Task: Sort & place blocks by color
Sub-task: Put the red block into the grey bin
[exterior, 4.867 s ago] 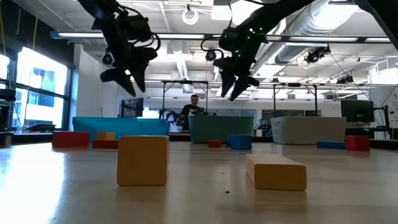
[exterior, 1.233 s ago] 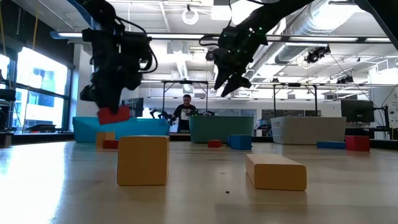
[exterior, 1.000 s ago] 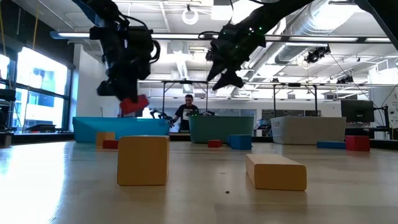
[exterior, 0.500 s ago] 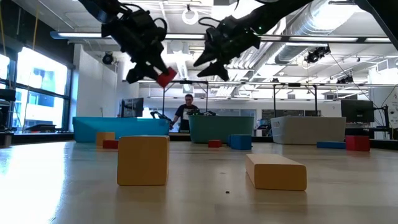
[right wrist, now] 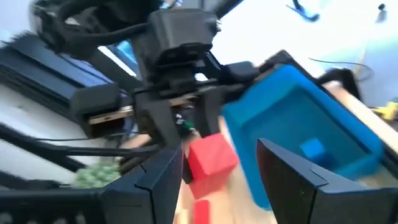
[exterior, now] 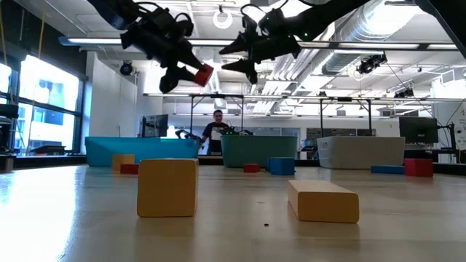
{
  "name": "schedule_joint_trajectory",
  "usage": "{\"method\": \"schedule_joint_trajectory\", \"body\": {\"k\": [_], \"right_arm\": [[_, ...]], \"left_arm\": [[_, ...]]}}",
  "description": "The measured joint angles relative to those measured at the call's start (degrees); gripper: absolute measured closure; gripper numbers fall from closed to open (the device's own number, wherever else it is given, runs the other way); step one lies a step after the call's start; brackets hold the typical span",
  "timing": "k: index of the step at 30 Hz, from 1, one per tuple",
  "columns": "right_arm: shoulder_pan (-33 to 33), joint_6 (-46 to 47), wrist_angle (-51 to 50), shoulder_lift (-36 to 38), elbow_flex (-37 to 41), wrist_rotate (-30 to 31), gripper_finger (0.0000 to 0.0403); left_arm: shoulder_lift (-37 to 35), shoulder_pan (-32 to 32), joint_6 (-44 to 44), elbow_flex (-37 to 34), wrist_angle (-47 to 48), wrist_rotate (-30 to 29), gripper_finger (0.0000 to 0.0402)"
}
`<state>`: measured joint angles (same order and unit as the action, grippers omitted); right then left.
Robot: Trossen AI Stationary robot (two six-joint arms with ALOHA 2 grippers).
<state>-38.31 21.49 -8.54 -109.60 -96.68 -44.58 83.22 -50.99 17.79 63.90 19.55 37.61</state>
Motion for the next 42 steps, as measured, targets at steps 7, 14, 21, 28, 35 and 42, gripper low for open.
{"method": "schedule_joint_trajectory", "body": {"k": [7, 14, 21, 28, 35, 42], "right_arm": [[0.1, 3.5, 8.8, 0.0, 0.0, -1.0, 0.0203], [0.1, 10.5, 14.1, 0.0, 0.0, -0.9, 0.0155], [0.1, 11.5, 14.0, 0.0, 0.0, -3.6, 0.0135], [0.1, 10.6, 14.2, 0.0, 0.0, -6.6, 0.0135], [0.4, 10.5, 15.1, 0.0, -0.1, -9.5, 0.0135], [1.9, 10.0, 16.1, 0.0, -0.1, -9.4, 0.0135]], "left_arm": [[0.0, -0.5, 0.5, 0.0, -7.5, 6.5, 0.0301], [0.0, -0.5, 0.6, 0.0, -12.1, 7.6, 0.0301], [0.0, -0.5, 3.3, 0.0, -18.7, 8.3, 0.0301], [0.0, -0.4, 7.5, 0.0, -23.9, 10.0, 0.0301], [0.0, -0.5, 10.1, 0.0, -24.3, 9.7, 0.0301], [0.0, -0.5, 11.5, 0.0, -26.3, 9.7, 0.0301]]}}
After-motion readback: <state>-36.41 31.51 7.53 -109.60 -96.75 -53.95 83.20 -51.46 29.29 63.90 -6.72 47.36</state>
